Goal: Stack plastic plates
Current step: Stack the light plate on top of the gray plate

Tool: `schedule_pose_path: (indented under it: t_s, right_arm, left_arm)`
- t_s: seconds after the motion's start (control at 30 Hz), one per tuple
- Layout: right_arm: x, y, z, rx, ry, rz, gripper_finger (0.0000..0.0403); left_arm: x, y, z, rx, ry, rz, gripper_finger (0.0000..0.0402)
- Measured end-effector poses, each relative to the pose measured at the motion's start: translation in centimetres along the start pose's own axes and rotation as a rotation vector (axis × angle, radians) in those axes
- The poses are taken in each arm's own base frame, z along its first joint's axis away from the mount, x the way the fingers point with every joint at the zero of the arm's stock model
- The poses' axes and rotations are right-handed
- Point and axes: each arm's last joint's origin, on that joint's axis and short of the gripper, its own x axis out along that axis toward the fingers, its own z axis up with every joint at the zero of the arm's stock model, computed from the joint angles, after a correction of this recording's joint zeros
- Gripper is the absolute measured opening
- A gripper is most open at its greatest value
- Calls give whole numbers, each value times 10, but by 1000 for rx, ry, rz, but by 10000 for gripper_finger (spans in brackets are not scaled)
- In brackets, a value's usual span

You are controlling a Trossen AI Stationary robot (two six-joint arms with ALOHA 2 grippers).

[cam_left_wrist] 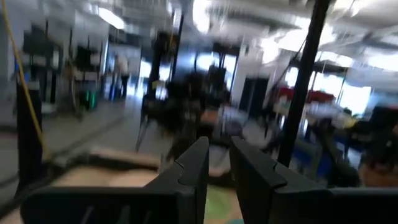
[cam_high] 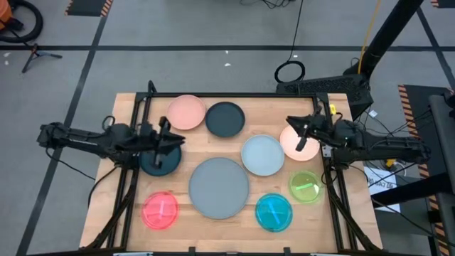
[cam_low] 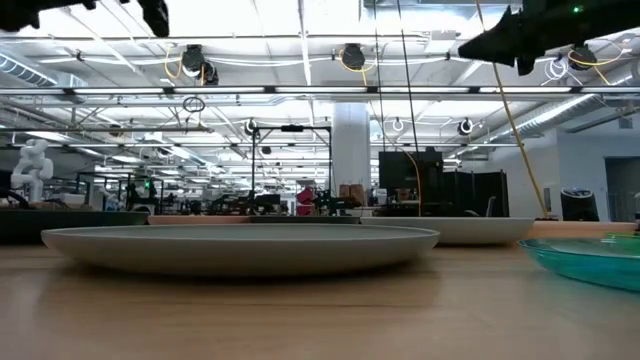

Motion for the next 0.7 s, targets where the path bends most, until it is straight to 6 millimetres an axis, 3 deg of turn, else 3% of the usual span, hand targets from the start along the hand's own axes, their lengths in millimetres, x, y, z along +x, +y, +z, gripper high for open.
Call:
schedule_pose_path:
  t_s: [0.23, 0.7]
  right_arm:
    - [3, 2, -1, -4, 47, -1, 38]
    - [3, 2, -1, -42, 47, 1, 38]
  left_arm:
    - [23, -1, 1, -83, 300, 76, 72]
    - [46, -1, -21, -246, 406, 184, 72]
